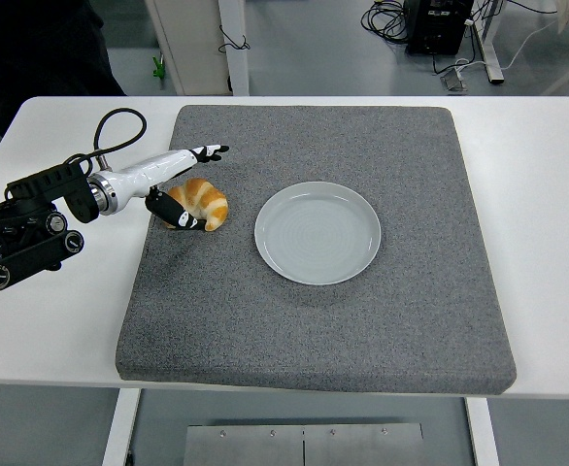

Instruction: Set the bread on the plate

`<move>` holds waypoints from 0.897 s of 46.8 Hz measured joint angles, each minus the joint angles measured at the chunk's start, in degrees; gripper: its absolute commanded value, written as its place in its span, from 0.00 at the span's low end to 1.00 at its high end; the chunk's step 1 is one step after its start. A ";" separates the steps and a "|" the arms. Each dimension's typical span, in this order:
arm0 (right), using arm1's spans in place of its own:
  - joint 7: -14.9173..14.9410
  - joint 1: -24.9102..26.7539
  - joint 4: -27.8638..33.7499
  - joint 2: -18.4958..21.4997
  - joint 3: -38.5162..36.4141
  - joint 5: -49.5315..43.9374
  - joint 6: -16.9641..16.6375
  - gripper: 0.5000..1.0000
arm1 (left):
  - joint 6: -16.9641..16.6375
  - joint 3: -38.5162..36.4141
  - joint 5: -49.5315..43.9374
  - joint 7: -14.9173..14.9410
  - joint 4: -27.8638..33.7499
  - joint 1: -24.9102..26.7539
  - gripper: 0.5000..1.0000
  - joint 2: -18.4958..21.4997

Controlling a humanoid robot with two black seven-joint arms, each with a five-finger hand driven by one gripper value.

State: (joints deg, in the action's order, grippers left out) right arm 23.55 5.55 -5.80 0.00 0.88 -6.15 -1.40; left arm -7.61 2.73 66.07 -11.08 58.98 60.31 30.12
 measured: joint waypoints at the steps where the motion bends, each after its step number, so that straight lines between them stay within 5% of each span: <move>1: 0.00 -0.01 0.00 0.00 0.00 0.00 0.00 1.00 | -0.22 -0.05 0.01 0.00 0.00 0.00 0.89 -0.04; 23: 0.00 -0.01 0.00 0.00 0.00 0.00 0.00 1.00 | -4.54 -3.46 1.87 -0.07 -0.01 0.04 0.87 -0.07; 42: 0.00 -0.01 0.00 0.00 0.00 0.00 0.00 1.00 | -6.00 -4.94 1.79 -1.64 -0.68 0.17 0.56 -0.15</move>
State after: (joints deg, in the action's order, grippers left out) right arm 23.55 5.54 -5.80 0.00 0.88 -6.15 -1.41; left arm -13.62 -2.21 67.86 -12.72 58.30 60.47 29.97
